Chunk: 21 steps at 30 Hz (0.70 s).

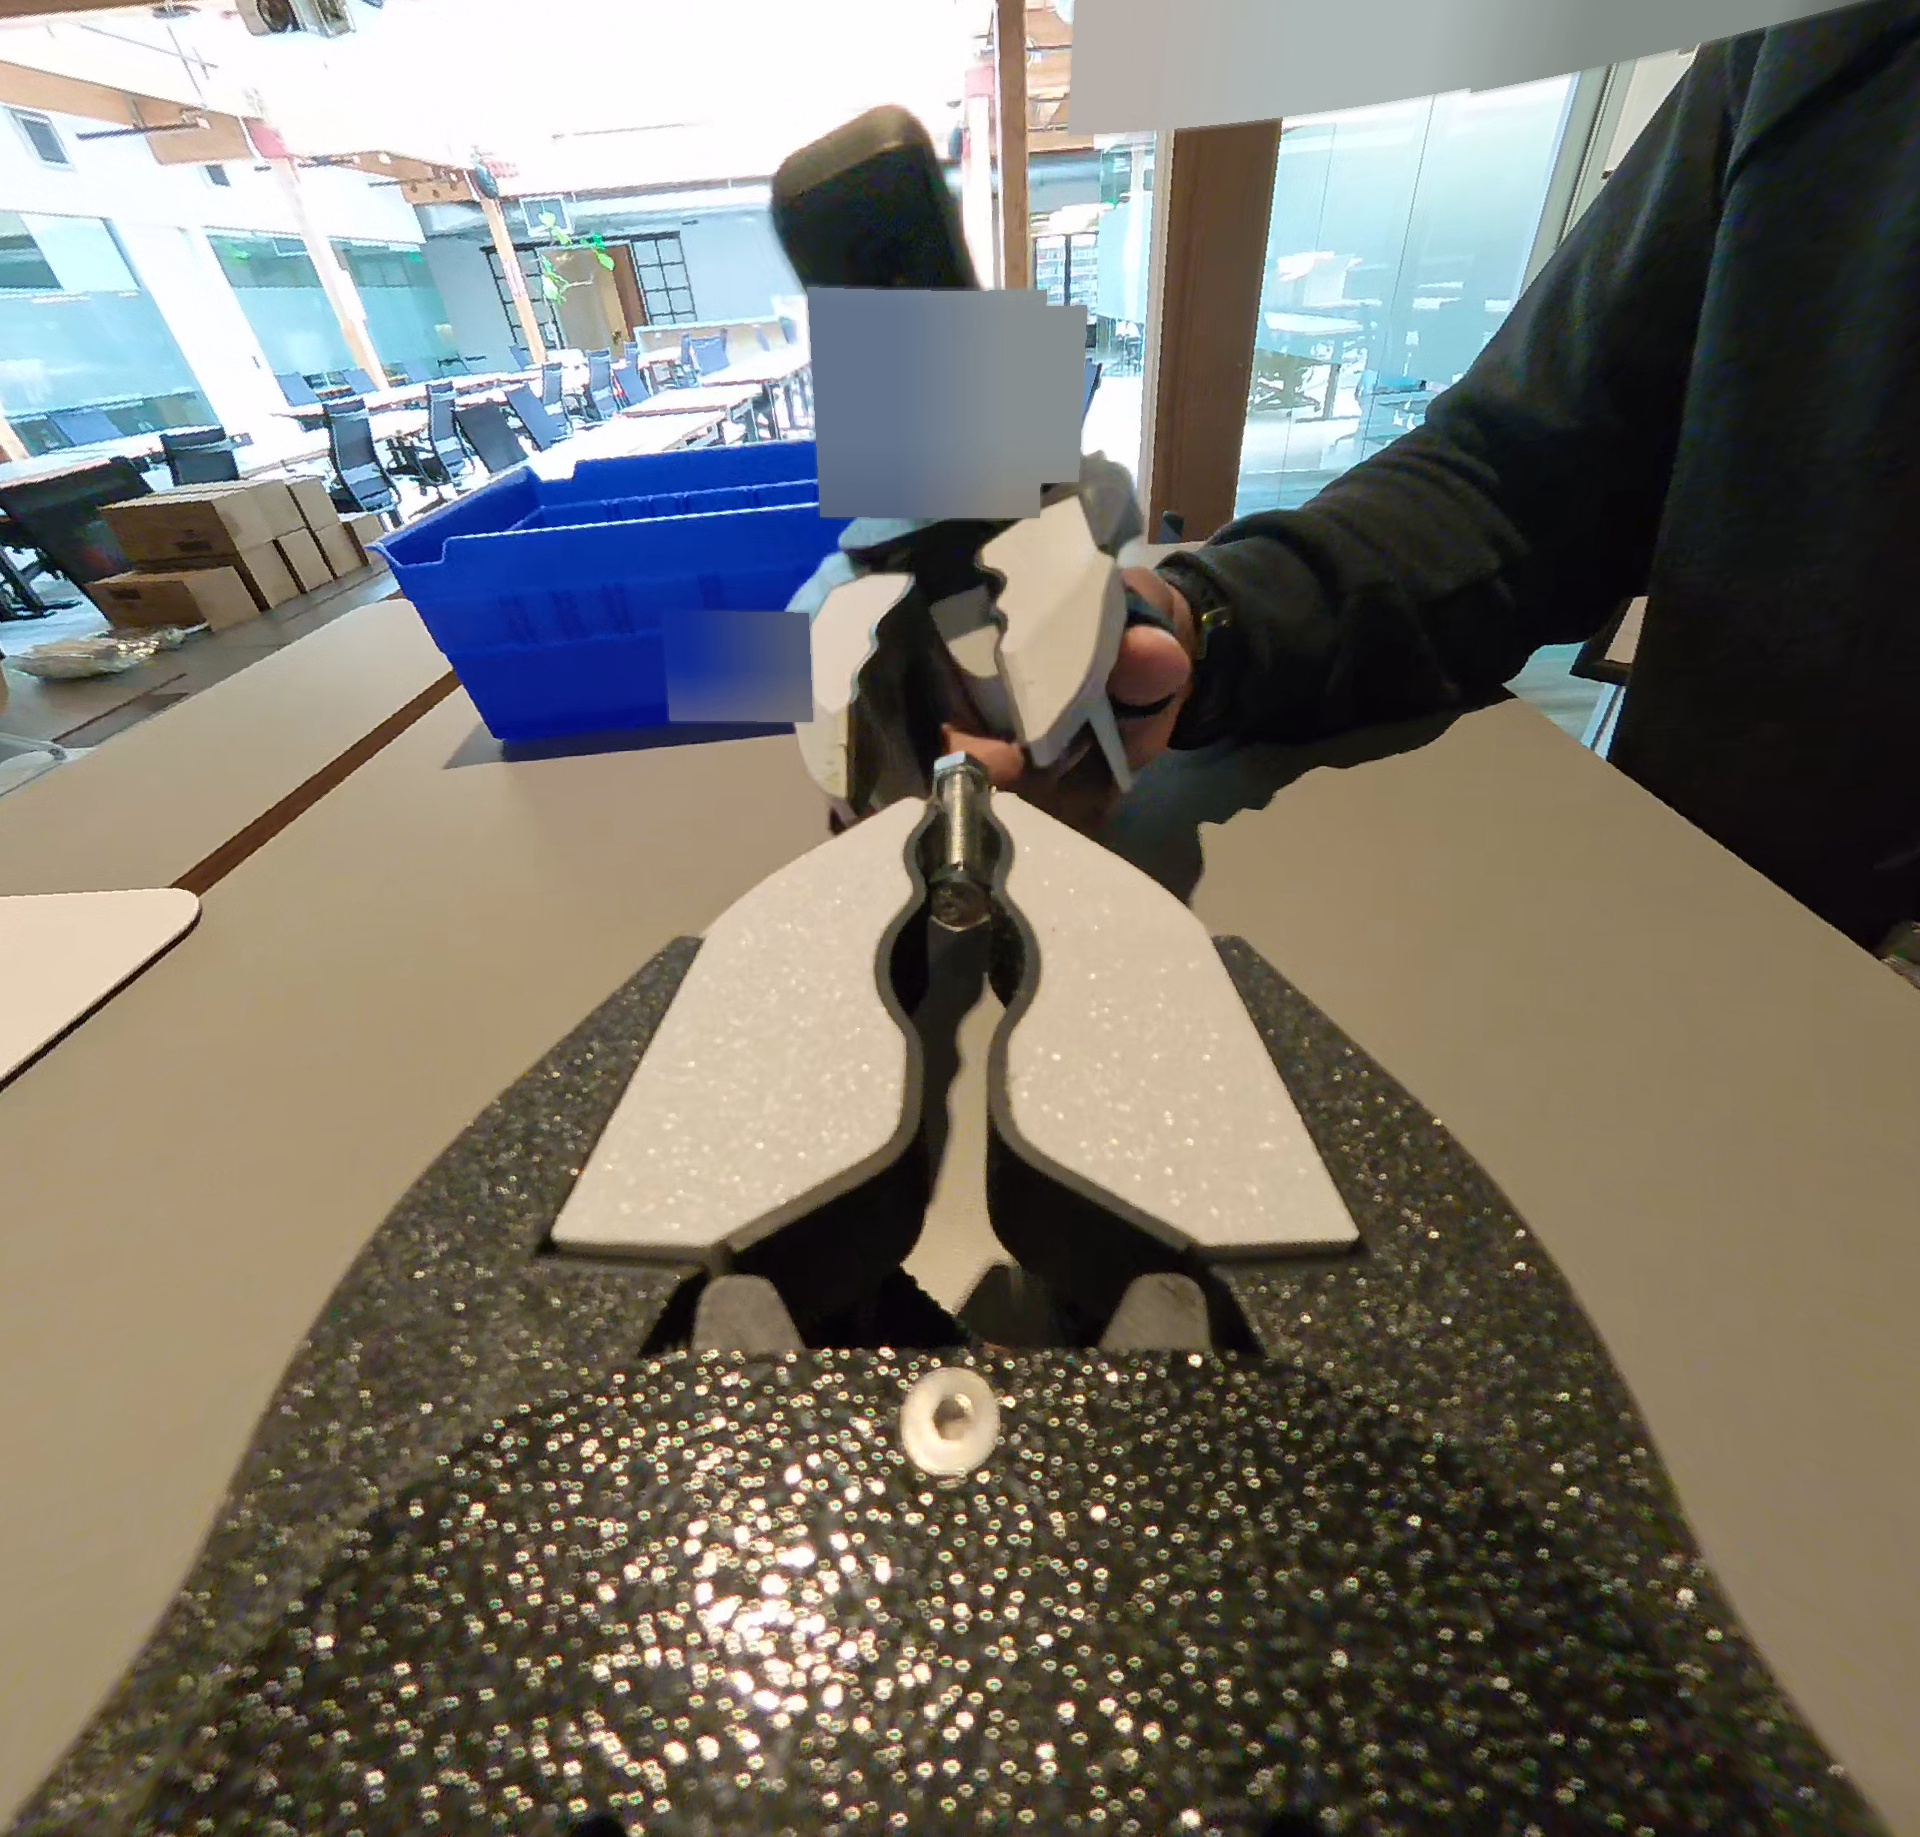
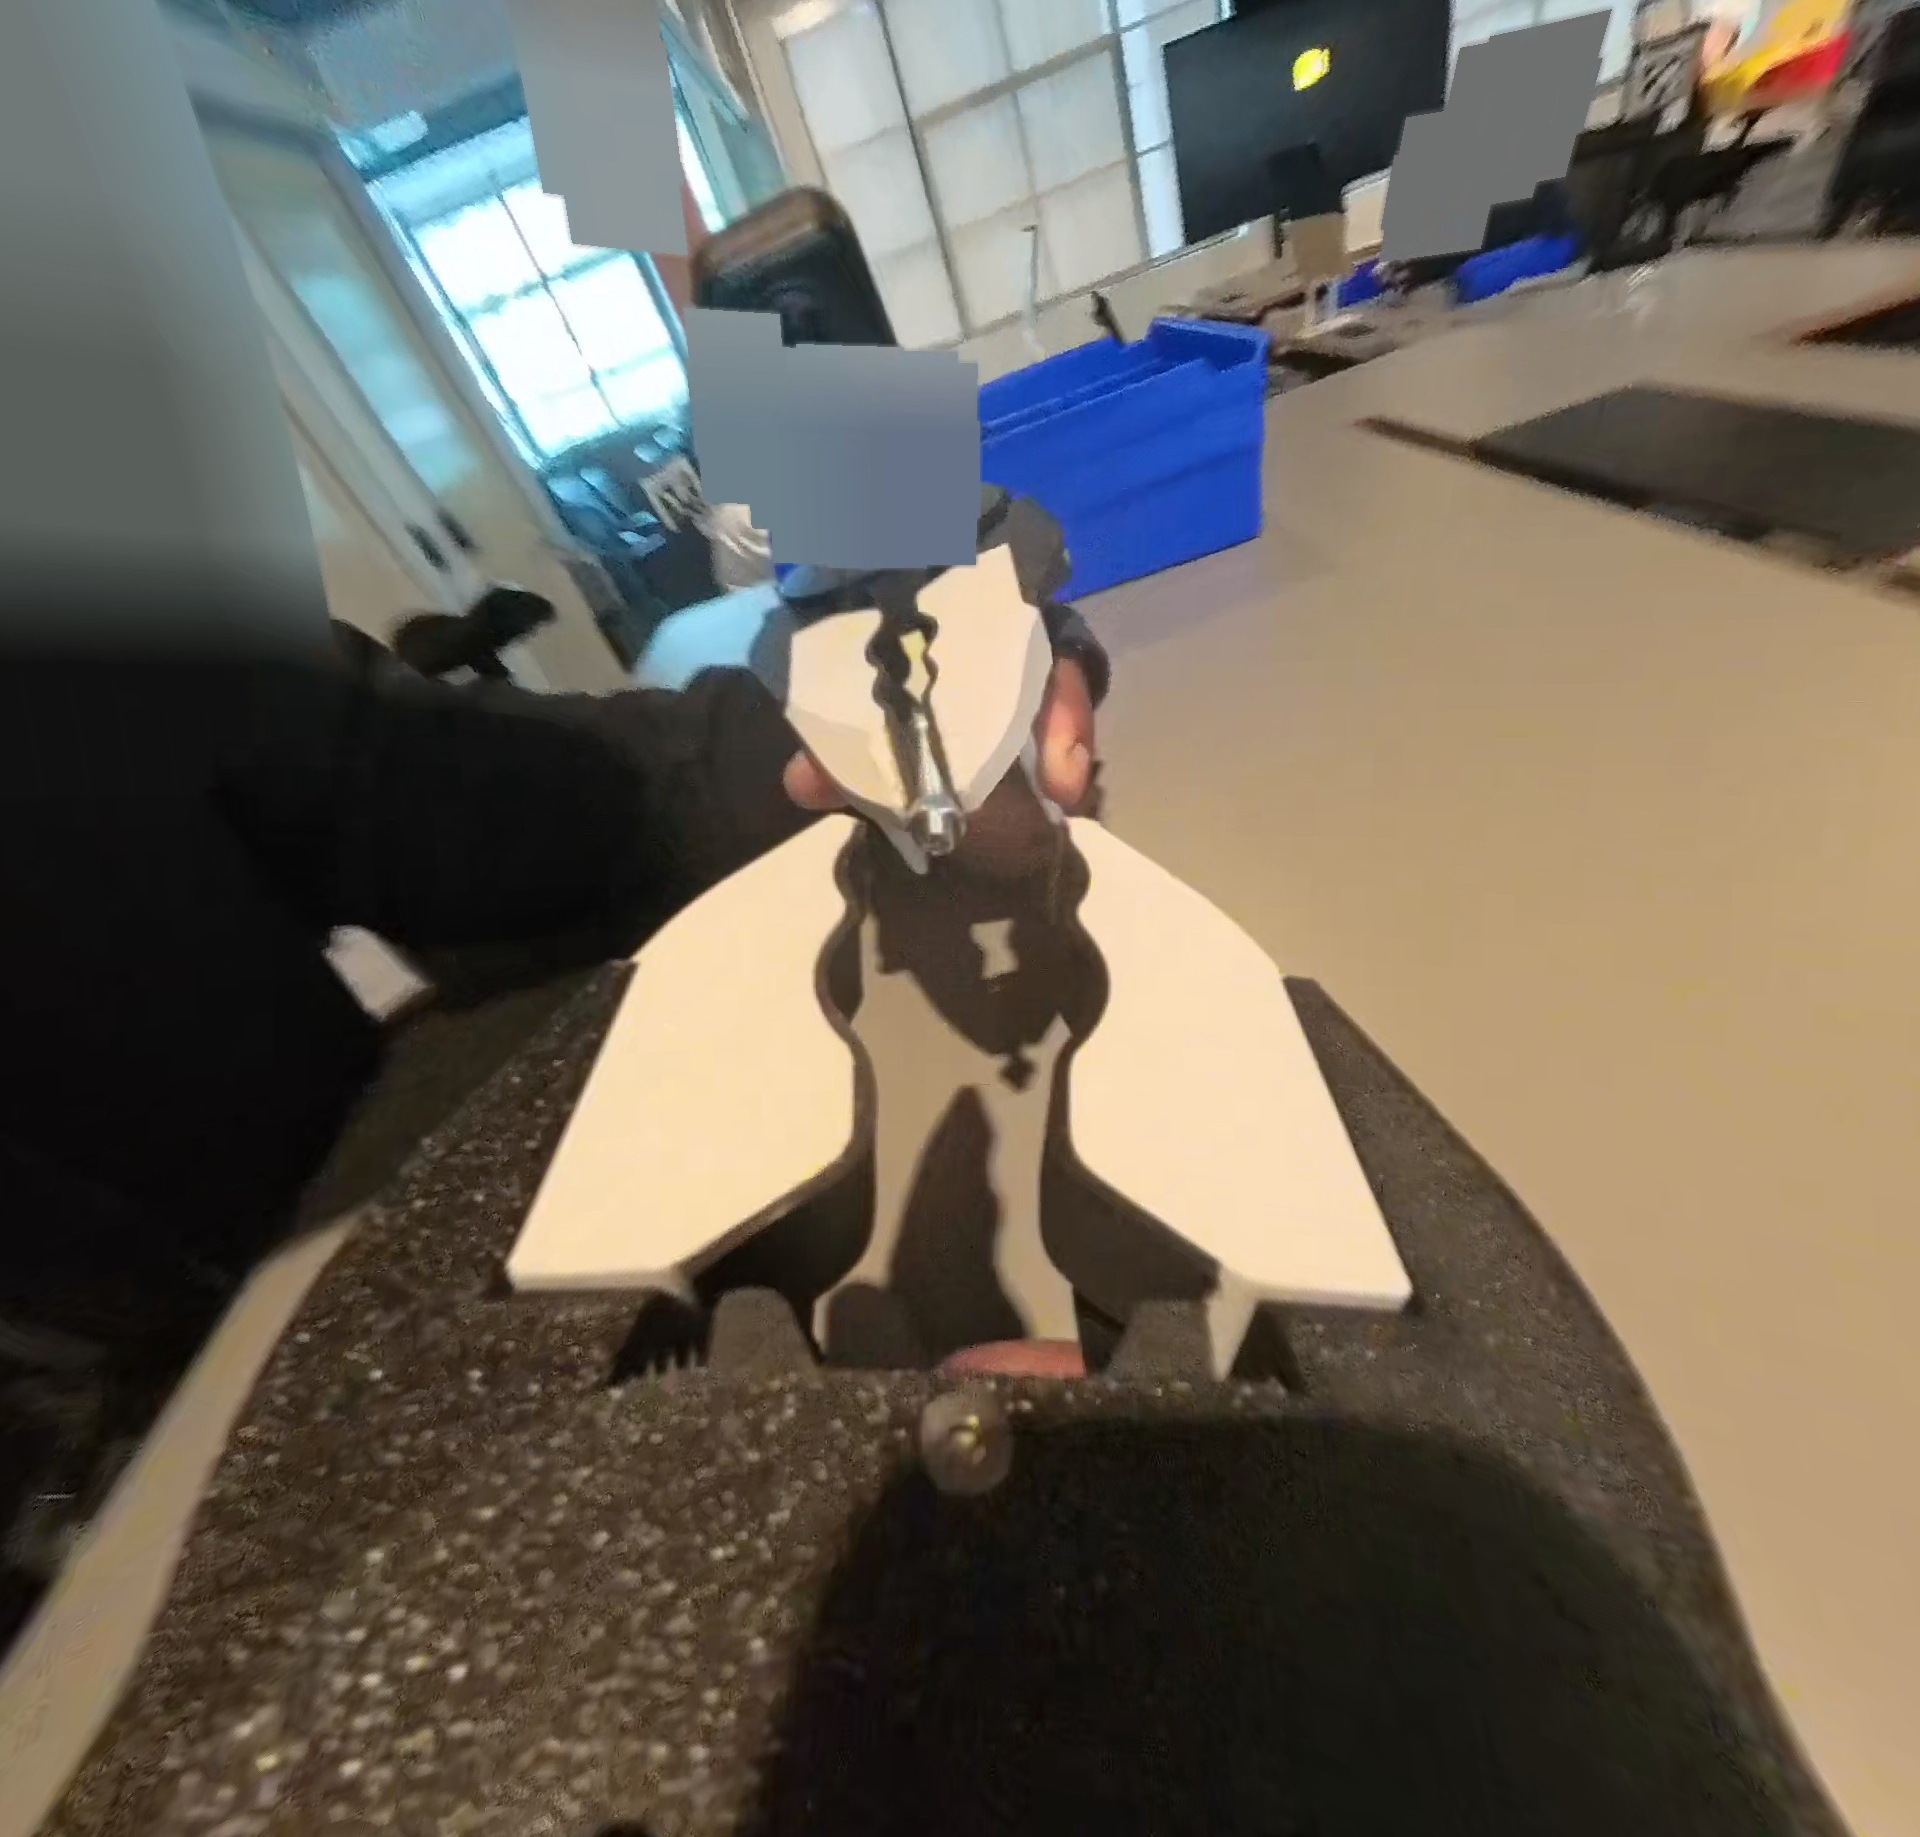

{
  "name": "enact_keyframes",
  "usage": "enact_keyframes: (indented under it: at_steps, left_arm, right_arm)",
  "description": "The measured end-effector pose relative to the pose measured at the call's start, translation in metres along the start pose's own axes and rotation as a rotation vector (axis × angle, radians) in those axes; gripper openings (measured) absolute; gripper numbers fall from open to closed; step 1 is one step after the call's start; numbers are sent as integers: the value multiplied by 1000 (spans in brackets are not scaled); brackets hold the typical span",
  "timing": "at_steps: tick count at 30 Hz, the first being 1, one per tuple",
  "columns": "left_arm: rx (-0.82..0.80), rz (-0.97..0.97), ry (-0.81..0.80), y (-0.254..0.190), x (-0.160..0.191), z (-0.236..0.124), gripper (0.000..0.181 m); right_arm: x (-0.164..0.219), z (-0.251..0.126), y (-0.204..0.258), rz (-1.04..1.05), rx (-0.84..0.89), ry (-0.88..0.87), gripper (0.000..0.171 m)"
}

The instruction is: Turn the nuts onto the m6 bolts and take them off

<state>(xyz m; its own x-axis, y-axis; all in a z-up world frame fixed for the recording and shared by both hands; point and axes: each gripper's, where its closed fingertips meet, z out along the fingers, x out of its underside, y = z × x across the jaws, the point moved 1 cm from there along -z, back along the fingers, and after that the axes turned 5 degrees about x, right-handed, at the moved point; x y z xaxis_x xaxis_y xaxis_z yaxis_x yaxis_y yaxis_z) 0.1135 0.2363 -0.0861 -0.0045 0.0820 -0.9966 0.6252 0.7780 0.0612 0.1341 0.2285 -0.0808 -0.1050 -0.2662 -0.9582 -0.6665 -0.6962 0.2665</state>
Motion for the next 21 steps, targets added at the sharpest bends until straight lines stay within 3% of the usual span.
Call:
enact_keyframes:
  at_steps: [5,9,12,15,19,21]
  left_arm:
    - [7,-8,2,0,0,0,5]
    - [17,-11,6,-1,1,0,5]
    - [17,-8,18,-2,2,1,5]
    - [18,-3,14,-3,2,1,5]
    - [6,19,47,-2,5,2,5]
    - [1,19,60,-2,7,4,5]
  right_arm:
    - [0,0,2,-295,128,7,29]
    - [4,5,8,-350,136,21,25]
    - [6,6,6,-335,150,37,12]
    - [6,7,8,-170,89,64,10]
    - [9,6,8,392,-121,94,10]
    - [10,5,7,541,-201,68,10]
